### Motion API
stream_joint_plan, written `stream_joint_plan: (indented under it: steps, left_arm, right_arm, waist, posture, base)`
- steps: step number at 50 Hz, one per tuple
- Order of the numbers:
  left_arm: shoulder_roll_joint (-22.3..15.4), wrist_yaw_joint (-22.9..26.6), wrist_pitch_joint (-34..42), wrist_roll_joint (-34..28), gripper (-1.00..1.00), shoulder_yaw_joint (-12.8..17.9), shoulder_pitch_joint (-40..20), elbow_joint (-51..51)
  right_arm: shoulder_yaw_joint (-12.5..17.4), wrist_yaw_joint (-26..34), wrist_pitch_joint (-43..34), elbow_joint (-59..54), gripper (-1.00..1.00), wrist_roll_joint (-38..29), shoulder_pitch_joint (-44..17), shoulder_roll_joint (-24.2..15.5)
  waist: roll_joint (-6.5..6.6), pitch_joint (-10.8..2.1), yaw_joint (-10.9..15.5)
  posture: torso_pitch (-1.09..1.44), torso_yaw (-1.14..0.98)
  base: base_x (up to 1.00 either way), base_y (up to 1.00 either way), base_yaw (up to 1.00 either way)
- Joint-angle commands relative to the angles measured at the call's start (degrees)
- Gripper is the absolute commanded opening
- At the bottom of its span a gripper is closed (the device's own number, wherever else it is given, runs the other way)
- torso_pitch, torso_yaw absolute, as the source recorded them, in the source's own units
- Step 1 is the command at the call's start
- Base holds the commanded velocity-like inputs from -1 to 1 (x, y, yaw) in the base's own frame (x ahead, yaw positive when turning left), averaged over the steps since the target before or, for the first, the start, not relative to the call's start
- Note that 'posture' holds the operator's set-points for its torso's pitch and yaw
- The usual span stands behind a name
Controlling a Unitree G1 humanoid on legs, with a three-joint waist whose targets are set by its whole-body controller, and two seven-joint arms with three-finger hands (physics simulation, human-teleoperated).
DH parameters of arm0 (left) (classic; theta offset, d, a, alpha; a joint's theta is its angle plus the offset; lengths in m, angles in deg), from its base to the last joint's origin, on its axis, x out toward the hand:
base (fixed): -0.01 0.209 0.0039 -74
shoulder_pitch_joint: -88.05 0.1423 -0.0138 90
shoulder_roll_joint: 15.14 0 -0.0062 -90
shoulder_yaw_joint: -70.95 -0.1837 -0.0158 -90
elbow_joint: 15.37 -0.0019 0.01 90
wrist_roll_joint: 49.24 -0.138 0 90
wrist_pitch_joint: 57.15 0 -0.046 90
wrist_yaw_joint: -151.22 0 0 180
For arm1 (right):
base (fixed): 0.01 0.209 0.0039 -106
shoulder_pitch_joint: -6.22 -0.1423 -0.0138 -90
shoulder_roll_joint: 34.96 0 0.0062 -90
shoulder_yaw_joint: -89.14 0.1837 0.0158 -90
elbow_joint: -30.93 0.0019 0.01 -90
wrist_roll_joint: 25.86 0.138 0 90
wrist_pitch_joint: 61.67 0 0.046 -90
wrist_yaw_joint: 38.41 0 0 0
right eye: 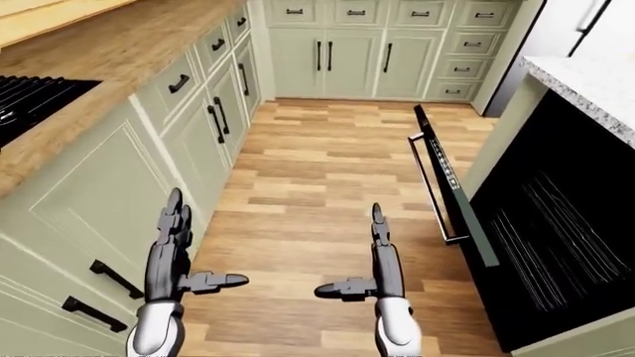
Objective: Close the dishwasher door
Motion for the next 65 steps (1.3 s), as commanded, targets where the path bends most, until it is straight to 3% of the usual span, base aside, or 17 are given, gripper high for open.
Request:
stream_joint_plan:
  steps: [1, 6, 9, 23, 27, 28, 32, 36, 39, 41, 42, 51, 54, 56, 57, 61, 65]
  left_arm:
    - [0.1, 0.1, -1.9, 0.0, 1.00, -0.4, -1.0, 2.8]
    - [0.1, 0.2, -1.8, 0.1, 1.00, -0.4, -0.9, 3.2]
    - [0.1, 0.1, -2.0, -0.1, 1.00, -0.5, -0.9, 2.8]
    - [0.3, 0.1, -2.1, -0.2, 1.00, -0.8, -0.4, 3.4]
    - [0.2, 0.2, -1.7, 0.1, 1.00, -0.5, -0.3, 4.0]
    - [0.2, 0.2, -1.8, 0.0, 1.00, -0.6, -0.4, 3.8]
    - [0.2, 0.3, -1.5, 0.1, 1.00, -0.5, -0.3, 4.3]
    - [0.2, 0.3, -1.5, 0.0, 1.00, -0.5, -0.1, 4.6]
    - [0.2, 0.2, -1.6, -0.1, 1.00, -0.5, -0.1, 4.4]
    - [0.2, 0.3, -1.5, 0.0, 1.00, -0.5, -0.1, 4.6]
    - [0.2, 0.4, -1.3, 0.1, 1.00, -0.5, 0.0, 4.9]
    - [0.3, 0.3, -1.4, 0.0, 1.00, -0.6, 0.0, 4.8]
    - [0.1, 0.6, -0.7, 0.5, 1.00, -0.3, 0.1, 5.7]
    - [0.2, 0.5, -1.0, 0.3, 1.00, -0.3, 0.1, 5.4]
    - [0.2, 0.5, -1.0, 0.2, 1.00, -0.5, 0.3, 5.7]
    - [0.2, 0.5, -1.0, 0.2, 1.00, -0.4, 0.2, 5.5]
    - [0.2, 0.5, -0.9, 0.3, 1.00, -0.3, 0.1, 5.6]
  right_arm:
    - [0.4, -0.5, 2.0, 2.6, 1.00, -0.1, -1.0, -0.3]
    - [0.4, -0.6, 2.0, 2.5, 1.00, -0.1, -1.0, -0.3]
    - [0.4, -0.5, 2.0, 2.6, 1.00, 0.0, -1.0, -0.3]
    - [0.5, -0.4, 1.9, 2.6, 1.00, 0.2, -1.1, -0.3]
    - [0.5, -0.5, 2.1, 2.2, 1.00, 0.1, -1.2, -0.3]
    - [0.6, -0.4, 2.3, 1.8, 1.00, 0.4, -1.4, -0.3]
    - [0.5, -0.4, 2.0, 2.2, 1.00, 0.3, -1.3, -0.3]
    - [0.5, -0.4, 2.2, 2.0, 1.00, 0.2, -1.3, -0.3]
    - [0.6, -0.3, 2.2, 2.2, 1.00, 0.4, -1.2, -0.4]
    - [0.6, -0.3, 2.0, 2.5, 1.00, 0.4, -1.1, -0.3]
    - [0.6, -0.3, 2.0, 2.3, 1.00, 0.4, -1.2, -0.3]
    - [0.6, -0.2, 2.2, 2.0, 1.00, 0.7, -1.4, -0.3]
    - [0.7, -0.3, 2.6, 1.3, 1.00, 0.6, -1.6, -0.4]
    - [0.5, -0.4, 2.5, 1.3, 1.00, 0.5, -1.6, -0.3]
    - [0.5, -0.4, 2.5, 1.4, 1.00, 0.5, -1.5, -0.3]
    - [0.6, -0.4, 2.4, 1.6, 1.00, 0.6, -1.4, -0.3]
    - [0.6, -0.3, 2.3, 1.9, 1.00, 0.6, -1.3, -0.3]
  waist:
    - [0.38, -0.73, -0.1]
    - [-2.86, -0.67, 0.2]
    - [-7.69, -1.82, -0.1]
    - [-1.18, -0.15, -0.4]
    - [2.05, -0.34, -0.4]
    - [-0.24, -0.17, 0.3]
    - [1.05, -1.04, 0.0]
    - [-0.51, -0.55, 0.1]
    - [-3.49, -0.66, 0.2]
    - [-7.91, -1.88, -0.2]
    - [-5.99, -1.80, -0.5]
    - [-1.74, 0.32, -0.5]
    - [0.16, 0.33, -0.3]
    - [2.98, -0.71, -0.1]
    - [0.08, 0.12, 0.6]
    - [1.09, -1.02, 0.2]
    - [-1.63, -0.27, 0.3]
  posture:
    - [0.00, 0.00]
    - [0.00, 0.00]
    - [0.00, 0.00]
    - [0.00, 0.00]
    - [0.00, 0.00]
    - [0.00, 0.00]
    - [0.00, 0.00]
    - [0.00, 0.00]
    - [0.00, 0.00]
    - [0.00, 0.00]
    - [0.00, 0.00]
    - [0.00, 0.00]
    - [0.00, 0.00]
    - [0.00, 0.00]
    - [0.00, 0.00]
    - [0.00, 0.00]
    - [0.00, 0.00]
  base:
    - [0.00, -0.29, 0.00]
    - [0.00, -0.29, 0.00]
    - [0.00, -0.29, 0.00]
    - [0.00, -0.29, 0.00]
    - [0.00, -0.28, 0.00]
    - [0.00, -0.29, 0.00]
    - [0.00, -0.31, 0.00]
    - [0.00, -0.38, 0.00]
    - [0.00, -0.38, 0.00]
    - [0.00, -0.38, 0.00]
    - [0.00, -0.38, 0.00]
    - [0.00, -0.38, 0.00]
    - [0.00, -0.39, 0.00]
    - [0.00, -0.38, 0.00]
    - [0.00, -0.38, 0.00]
    - [0.00, -0.38, 0.00]
    - [0.00, -0.38, 0.00]
